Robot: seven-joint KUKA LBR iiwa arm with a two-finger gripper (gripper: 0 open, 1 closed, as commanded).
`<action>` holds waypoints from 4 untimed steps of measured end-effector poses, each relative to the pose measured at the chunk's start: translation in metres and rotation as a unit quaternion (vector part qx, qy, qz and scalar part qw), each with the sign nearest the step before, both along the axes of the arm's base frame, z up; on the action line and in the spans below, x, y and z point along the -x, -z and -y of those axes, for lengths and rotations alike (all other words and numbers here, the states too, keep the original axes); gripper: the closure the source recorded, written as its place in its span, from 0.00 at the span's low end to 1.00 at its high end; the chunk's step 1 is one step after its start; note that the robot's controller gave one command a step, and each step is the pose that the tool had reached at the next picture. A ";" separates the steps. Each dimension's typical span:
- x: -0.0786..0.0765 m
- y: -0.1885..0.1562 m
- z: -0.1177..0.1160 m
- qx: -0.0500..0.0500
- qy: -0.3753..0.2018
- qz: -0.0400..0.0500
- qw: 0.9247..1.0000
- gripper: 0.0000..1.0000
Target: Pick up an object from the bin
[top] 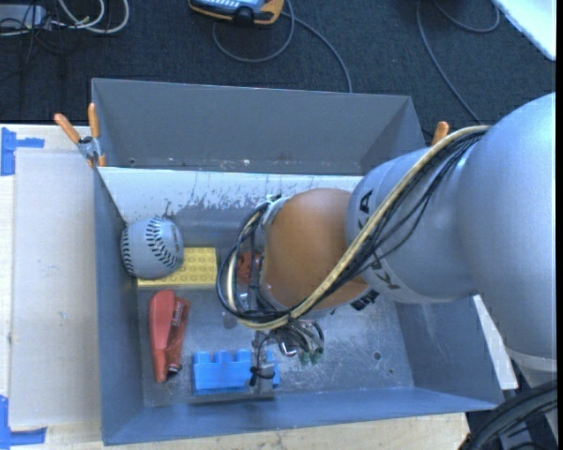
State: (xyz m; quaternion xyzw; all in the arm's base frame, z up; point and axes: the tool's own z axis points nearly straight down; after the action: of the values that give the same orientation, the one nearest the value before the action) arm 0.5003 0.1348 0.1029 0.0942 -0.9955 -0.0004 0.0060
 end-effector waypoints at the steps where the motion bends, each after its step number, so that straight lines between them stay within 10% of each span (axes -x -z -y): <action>1: 0.020 -0.005 -0.014 0.000 -0.065 0.005 0.998 0.00; 2: 0.013 0.033 -0.011 -0.002 -0.073 0.006 0.997 0.00; 3: 0.024 0.031 -0.006 -0.001 -0.051 0.010 0.999 1.00; 4: 0.024 0.031 -0.006 -0.001 -0.050 0.010 0.999 1.00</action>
Offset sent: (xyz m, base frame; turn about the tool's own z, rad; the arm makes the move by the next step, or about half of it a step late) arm -0.0169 0.0109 -0.0329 -0.1502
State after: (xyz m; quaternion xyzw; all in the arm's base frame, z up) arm 0.4767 0.1405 0.0718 0.1442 -0.9895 -0.0002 -0.0043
